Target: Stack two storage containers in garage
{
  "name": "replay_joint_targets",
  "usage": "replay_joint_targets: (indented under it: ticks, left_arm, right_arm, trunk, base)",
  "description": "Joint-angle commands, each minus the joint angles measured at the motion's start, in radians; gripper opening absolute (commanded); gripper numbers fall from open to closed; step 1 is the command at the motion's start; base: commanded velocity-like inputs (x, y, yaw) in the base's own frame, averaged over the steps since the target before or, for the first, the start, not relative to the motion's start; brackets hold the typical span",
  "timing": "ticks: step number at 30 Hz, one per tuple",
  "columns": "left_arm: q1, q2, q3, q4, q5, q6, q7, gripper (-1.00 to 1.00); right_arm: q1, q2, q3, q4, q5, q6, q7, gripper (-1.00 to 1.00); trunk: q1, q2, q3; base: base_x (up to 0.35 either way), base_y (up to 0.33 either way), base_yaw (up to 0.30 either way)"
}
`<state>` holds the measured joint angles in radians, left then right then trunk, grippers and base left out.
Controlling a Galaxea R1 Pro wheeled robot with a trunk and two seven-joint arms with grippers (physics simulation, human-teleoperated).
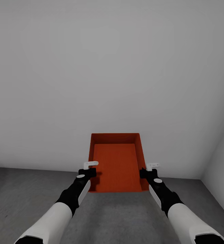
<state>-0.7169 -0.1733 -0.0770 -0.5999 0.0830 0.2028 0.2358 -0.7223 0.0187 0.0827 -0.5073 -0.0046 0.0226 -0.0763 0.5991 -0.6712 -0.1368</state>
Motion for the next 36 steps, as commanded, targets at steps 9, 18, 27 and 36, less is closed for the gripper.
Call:
replay_joint_targets:
  ticks: [9,18,27,36]
  left_arm:
    - [-0.001,0.0,-0.003,-0.06,0.011,0.004,0.008,-1.0]
    - [-0.001,0.0,-0.003,-0.06,0.011,0.004,0.008,-1.0]
    - [-0.001,0.0,-0.003,-0.06,0.011,0.004,0.008,-1.0]
    - [-0.001,0.0,-0.003,-0.061,0.011,0.004,0.008,-1.0]
  right_arm:
    - [0.0,0.0,-0.001,0.001,0.0,0.002,-0.005,-1.0]
    - [0.0,0.0,-0.001,0.001,0.0,0.001,-0.005,-1.0]
    - [0.0,0.0,-0.001,0.001,0.0,0.001,-0.005,-1.0]
    - [0.0,-0.001,-0.001,0.001,0.0,0.0,-0.005,-1.0]
  trunk:
    - [0.035,-0.065,-0.03]
    - [0.069,-0.128,-0.058]
    - [0.104,-0.191,-0.086]
    - [0.138,-0.254,-0.115]
  base:
    - [0.0,0.0,0.0]
    - [0.0,0.0,0.0]
    - [0.0,0.0,0.0]
    - [0.0,0.0,0.0]
